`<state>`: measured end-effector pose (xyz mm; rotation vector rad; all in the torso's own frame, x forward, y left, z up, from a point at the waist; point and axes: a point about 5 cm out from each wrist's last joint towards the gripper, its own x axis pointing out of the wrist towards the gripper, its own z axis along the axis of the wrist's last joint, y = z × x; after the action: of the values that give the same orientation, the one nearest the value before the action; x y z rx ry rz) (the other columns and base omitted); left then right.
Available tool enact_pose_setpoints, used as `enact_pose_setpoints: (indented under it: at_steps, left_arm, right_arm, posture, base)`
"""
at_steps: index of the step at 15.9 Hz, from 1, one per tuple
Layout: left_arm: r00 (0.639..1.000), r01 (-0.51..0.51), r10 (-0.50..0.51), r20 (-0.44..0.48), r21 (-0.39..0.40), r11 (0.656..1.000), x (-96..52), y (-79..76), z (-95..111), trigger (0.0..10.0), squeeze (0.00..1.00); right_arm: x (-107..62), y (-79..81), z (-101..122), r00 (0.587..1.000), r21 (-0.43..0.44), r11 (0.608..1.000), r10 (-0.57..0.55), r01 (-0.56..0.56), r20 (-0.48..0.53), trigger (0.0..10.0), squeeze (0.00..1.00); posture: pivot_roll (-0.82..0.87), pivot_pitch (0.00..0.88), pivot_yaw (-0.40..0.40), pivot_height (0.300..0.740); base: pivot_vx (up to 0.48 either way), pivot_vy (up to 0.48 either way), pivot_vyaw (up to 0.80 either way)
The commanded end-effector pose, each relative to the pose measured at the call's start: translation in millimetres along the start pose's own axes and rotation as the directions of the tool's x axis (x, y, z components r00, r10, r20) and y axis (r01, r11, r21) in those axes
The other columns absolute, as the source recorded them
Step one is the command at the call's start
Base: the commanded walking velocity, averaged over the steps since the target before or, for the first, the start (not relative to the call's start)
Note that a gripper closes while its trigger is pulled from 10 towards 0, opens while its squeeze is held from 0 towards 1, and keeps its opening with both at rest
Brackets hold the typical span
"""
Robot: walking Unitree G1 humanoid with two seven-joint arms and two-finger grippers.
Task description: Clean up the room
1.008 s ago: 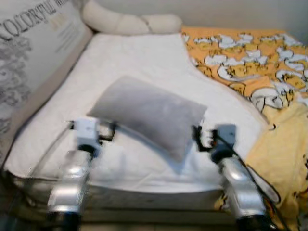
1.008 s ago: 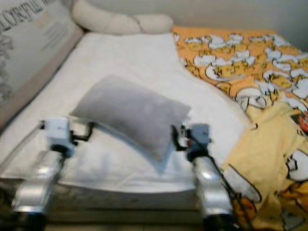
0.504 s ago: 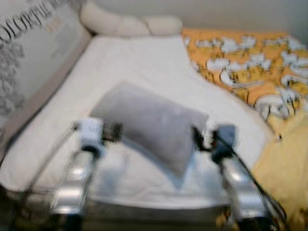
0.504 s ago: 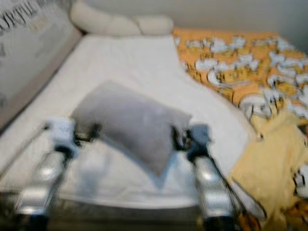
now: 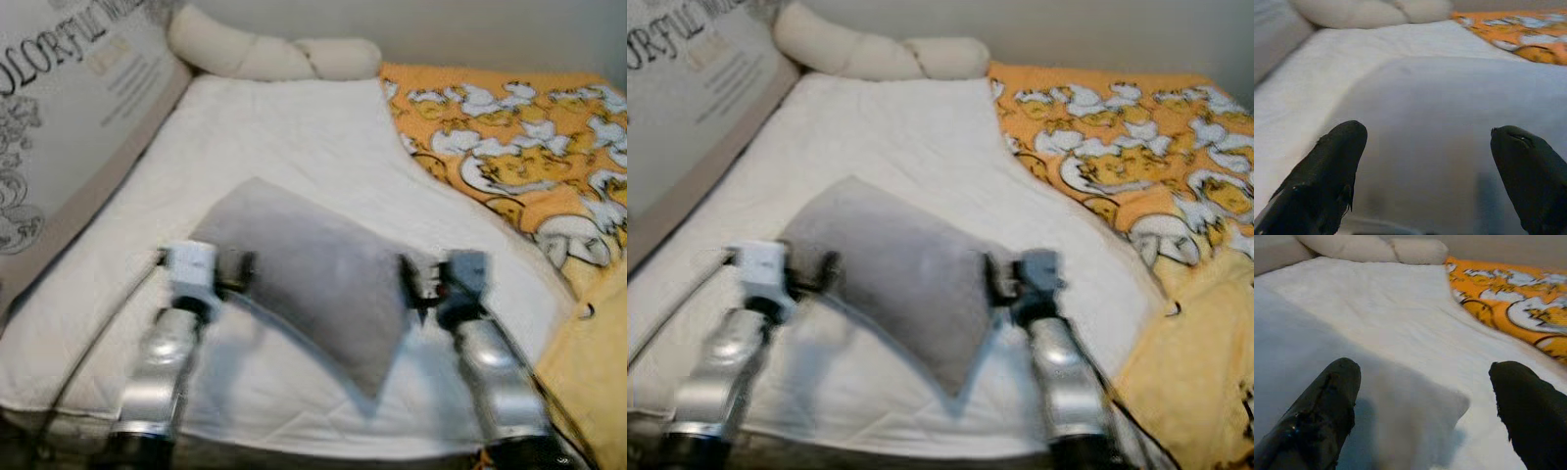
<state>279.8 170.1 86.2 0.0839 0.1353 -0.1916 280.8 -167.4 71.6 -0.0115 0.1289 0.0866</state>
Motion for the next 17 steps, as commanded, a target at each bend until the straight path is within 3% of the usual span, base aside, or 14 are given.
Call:
enact_pose_setpoints:
  at_steps: [1, 4, 6, 7, 9, 10, 11, 12, 13, 14, 16, 17]
  left_arm:
    - [0.998, 0.069, -0.069, 0.003, 0.070, 0.995, -1.1, 4.9, 2.2, 10.0, 0.41]
    - [0.983, 0.182, -0.173, -0.067, 0.171, 0.968, 2.3, 0.4, -4.1, 10.0, 0.41]
    - [0.957, 0.284, -0.260, -0.129, 0.239, 0.929, 8.3, -6.9, -8.0, 10.0, 0.41]
    - [0.926, 0.373, -0.336, -0.176, 0.264, 0.890, 14.2, -13.5, -8.9, 10.0, 0.41]
    - [0.905, 0.419, -0.372, -0.208, 0.283, 0.862, 18.1, -17.3, -9.7, 10.0, 0.42]
    - [0.842, 0.531, -0.442, -0.310, 0.323, 0.784, 21.7, -24.5, -15.5, 10.0, 0.42]
    - [0.794, 0.591, -0.455, -0.404, 0.336, 0.733, 22.7, -25.7, -22.9, 10.0, 0.42]
    - [0.777, 0.607, -0.445, -0.444, 0.344, 0.716, 23.2, -25.2, -26.4, 10.0, 0.42]
    - [0.749, 0.630, -0.400, -0.528, 0.378, 0.679, 25.5, -22.1, -34.6, 10.0, 0.43]
    - [0.744, 0.629, -0.346, -0.571, 0.426, 0.650, 28.4, -19.7, -39.7, 10.0, 0.43]
    - [0.783, 0.578, -0.296, -0.547, 0.461, 0.674, 36.9, -20.5, -37.8, 10.0, 0.44]
    - [0.832, 0.501, -0.270, -0.486, 0.447, 0.741, 45.7, -21.9, -30.6, 10.0, 0.44]
  right_arm:
    - [7.6, 9.4, 8.8, 0.999, 0.010, 0.999, 0.036, -0.036, 0.025, 10.0, 0.00]
    - [19.9, 0.7, 15.5, 0.999, -0.065, 0.997, 0.033, -0.032, 0.015, 10.0, 0.00]
    - [33.8, -12.7, 20.4, 1.000, -0.167, 0.986, 0.014, -0.018, -0.028, 10.0, 0.00]
    - [45.0, -24.0, 26.4, 0.999, -0.267, 0.964, -0.020, 0.008, -0.043, 10.0, 0.00]
    - [50.8, -28.0, 29.5, 0.998, -0.292, 0.956, -0.018, 0.002, -0.054, 10.0, 0.00]
    - [58.0, -30.1, 31.3, 0.996, -0.359, 0.932, 0.019, -0.050, -0.088, 10.0, 0.00]
    - [60.5, -29.6, 30.6, 0.991, -0.435, 0.895, 0.053, -0.100, -0.119, 10.0, 0.00]
    - [60.7, -28.3, 29.2, 0.987, -0.455, 0.881, 0.078, -0.134, -0.140, 10.0, 0.00]
    - [60.7, -22.3, 24.6, 0.970, -0.476, 0.849, 0.154, -0.227, -0.189, 10.0, 0.00]
    - [58.1, -15.3, 19.3, 0.945, -0.481, 0.817, 0.229, -0.317, -0.233, 10.0, 0.00]
    - [54.5, -9.1, 14.7, 0.910, -0.446, 0.797, 0.310, -0.407, -0.276, 10.0, 0.00]
    - [50.2, -6.1, 14.3, 0.877, -0.392, 0.789, 0.379, -0.473, -0.294, 10.0, 0.00]
  posture:
    - [0.05, 0.000, -0.016, 0.740]
    - [0.05, 0.000, -0.018, 0.740]
    - [0.05, 0.000, -0.023, 0.740]
    - [0.05, 0.000, -0.022, 0.740]
    - [0.05, 0.000, -0.021, 0.740]
    - [0.05, 0.000, -0.022, 0.740]
    - [0.05, 0.000, -0.022, 0.740]
    - [0.04, 0.000, -0.022, 0.740]
    - [0.04, 0.000, -0.022, 0.740]
    - [0.04, 0.000, -0.022, 0.740]
    - [0.04, 0.000, -0.017, 0.740]
    - [0.04, 0.000, -0.017, 0.740]
  base:
    - [0.000, 0.000, 0.00]
    - [0.000, 0.000, 0.00]
    - [0.000, 0.000, 0.00]
    - [0.000, 0.000, 0.00]
    - [0.000, 0.000, 0.00]
    - [0.000, 0.000, 0.00]
    - [0.000, 0.000, 0.00]
    - [0.000, 0.000, 0.00]
    - [0.000, 0.000, 0.00]
    - [0.000, 0.000, 0.00]
    - [0.000, 0.000, 0.00]
    - [0.000, 0.000, 0.00]
